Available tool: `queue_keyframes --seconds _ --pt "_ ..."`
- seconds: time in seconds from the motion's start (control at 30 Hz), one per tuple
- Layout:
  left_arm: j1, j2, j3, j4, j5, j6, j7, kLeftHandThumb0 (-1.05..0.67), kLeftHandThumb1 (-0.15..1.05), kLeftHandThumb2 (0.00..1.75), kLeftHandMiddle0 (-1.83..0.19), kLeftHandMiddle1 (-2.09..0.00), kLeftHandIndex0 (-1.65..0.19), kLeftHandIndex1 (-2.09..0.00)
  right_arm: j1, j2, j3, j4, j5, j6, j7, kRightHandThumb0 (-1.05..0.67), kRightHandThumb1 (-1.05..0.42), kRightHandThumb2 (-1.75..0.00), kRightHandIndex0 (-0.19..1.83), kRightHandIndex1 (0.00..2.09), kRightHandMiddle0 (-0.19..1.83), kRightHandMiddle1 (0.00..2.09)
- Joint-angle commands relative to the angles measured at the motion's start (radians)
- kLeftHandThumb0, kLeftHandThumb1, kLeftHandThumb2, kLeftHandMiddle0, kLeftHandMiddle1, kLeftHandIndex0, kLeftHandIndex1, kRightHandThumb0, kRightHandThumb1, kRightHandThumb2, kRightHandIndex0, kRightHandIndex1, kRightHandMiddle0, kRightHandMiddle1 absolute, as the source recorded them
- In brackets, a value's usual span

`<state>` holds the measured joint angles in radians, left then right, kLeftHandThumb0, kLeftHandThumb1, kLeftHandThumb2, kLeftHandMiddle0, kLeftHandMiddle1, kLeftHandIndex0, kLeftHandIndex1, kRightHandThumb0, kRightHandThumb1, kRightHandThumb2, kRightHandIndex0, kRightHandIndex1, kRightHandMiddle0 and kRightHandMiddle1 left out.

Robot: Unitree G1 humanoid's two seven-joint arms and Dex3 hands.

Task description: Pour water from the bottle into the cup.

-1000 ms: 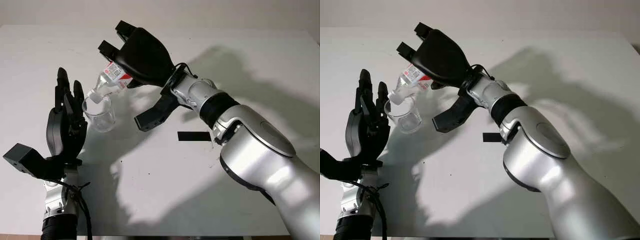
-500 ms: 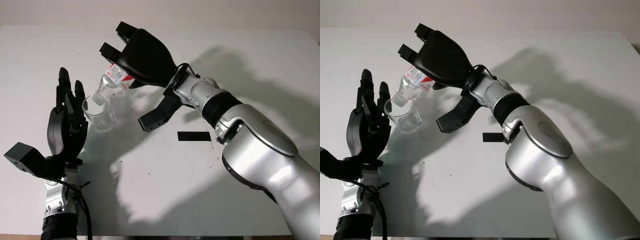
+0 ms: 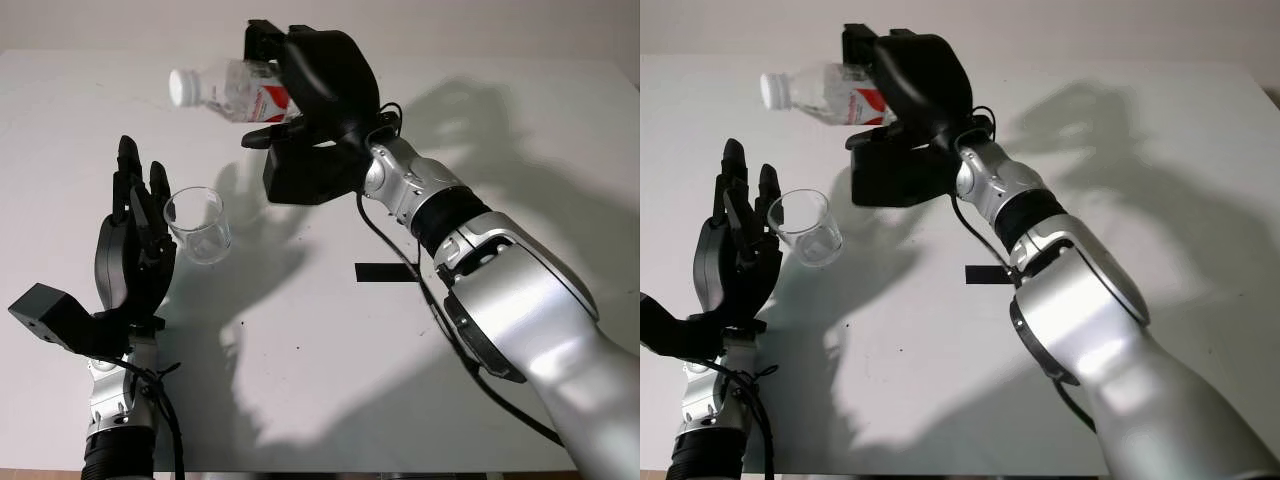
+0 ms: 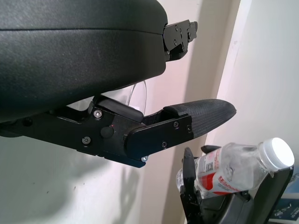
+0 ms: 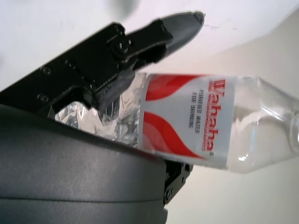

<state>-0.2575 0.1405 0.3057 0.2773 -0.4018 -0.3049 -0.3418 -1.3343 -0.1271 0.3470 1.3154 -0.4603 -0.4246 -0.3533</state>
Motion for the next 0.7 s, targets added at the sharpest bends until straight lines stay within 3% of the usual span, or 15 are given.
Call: queue_keyframes --seconds 0.0,0.17,0.27,0.43,0.67 --pt "0.051 -0.013 0.004 0.015 -0.004 0.011 0.004 -0.75 1.05 0.68 0.19 0.0 0.19 0.0 0.024 -0.003 -0.086 -0.038 0.088 0.004 0.083 -0.41 -1.05 -0.33 1.17 2.09 0.89 2.09" --pt "0.053 -0.01 0.006 0.006 -0.013 0.023 -0.005 -0.75 1.05 0.68 0.19 0.0 0.19 0.0 0.119 -0.033 -0.234 -0.112 0.283 -0.029 0.361 -0.38 -1.05 -0.38 1.08 2.09 0.86 2.09" --pt "0.053 -0.009 0.003 0.006 -0.017 0.026 -0.01 -0.74 1.05 0.67 0.19 0.0 0.19 0.0 0.2 -0.043 -0.316 -0.203 0.409 0.031 0.528 -0.41 -1.05 -0.38 1.11 2.09 0.9 2.09" --pt "0.047 0.0 0.0 0.016 -0.014 0.029 -0.02 -0.75 1.05 0.68 0.19 0.0 0.19 0.0 0.416 -0.061 -0.381 -0.525 0.578 0.216 0.759 -0.44 -1.05 -0.36 1.12 2.09 0.84 2.09" --pt "0.037 0.008 0.002 0.03 -0.018 0.034 -0.039 -0.75 1.05 0.69 0.19 0.0 0.19 0.0 0.684 -0.065 -0.401 -0.924 0.693 0.407 0.834 -0.44 -1.05 -0.36 1.14 2.09 0.85 2.09"
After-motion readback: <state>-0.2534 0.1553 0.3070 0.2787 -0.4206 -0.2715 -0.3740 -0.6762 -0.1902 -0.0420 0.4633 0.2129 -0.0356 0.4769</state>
